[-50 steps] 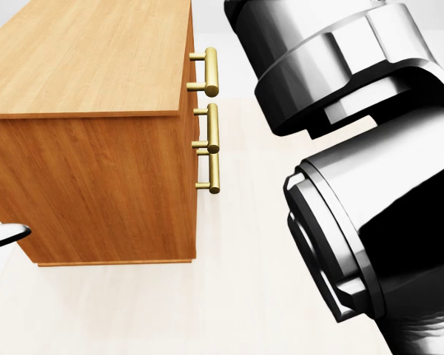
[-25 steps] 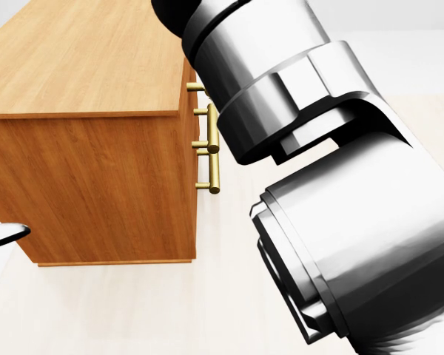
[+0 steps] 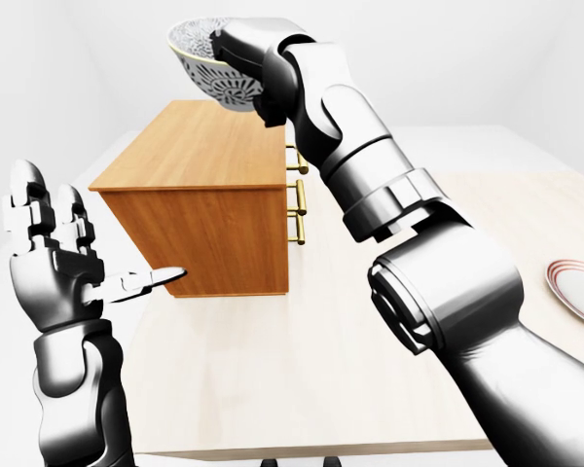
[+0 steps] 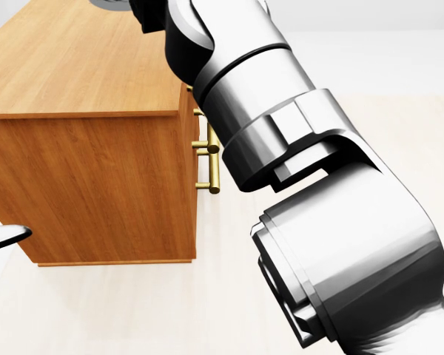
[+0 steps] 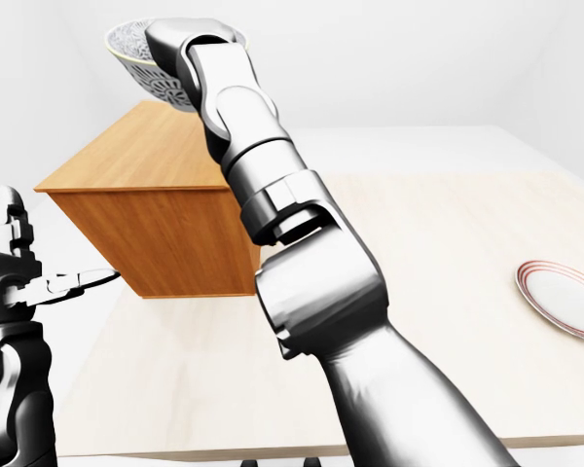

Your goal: Put the bowl on top of the cabinet.

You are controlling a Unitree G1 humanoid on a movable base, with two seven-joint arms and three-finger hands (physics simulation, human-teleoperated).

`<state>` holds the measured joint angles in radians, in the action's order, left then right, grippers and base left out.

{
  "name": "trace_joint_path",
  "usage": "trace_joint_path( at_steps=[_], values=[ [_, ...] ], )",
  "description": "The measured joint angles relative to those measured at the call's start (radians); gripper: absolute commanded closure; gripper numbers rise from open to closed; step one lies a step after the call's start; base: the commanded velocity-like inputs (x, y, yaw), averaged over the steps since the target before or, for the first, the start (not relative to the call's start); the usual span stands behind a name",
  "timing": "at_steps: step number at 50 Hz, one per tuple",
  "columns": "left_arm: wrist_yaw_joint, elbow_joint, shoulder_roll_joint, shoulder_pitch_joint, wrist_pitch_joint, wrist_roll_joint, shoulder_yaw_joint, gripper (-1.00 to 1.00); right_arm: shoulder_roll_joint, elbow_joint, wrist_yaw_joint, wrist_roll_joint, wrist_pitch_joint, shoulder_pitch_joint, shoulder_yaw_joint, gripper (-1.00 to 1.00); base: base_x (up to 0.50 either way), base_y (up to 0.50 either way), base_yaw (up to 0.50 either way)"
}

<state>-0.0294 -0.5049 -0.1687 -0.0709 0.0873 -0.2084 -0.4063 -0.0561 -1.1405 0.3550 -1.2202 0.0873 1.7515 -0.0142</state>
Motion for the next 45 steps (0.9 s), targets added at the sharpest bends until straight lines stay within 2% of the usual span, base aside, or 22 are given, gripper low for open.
trace_joint_path(
  at_steps=[45],
  values=[
    [0.003,-0.001,0.001,0.002,0.0,0.0,0.0,-1.0,-0.019,0.001,-0.009,0.03,0.0,-0.09,-0.013,1.0,0.0,0.0,0.0]
  ],
)
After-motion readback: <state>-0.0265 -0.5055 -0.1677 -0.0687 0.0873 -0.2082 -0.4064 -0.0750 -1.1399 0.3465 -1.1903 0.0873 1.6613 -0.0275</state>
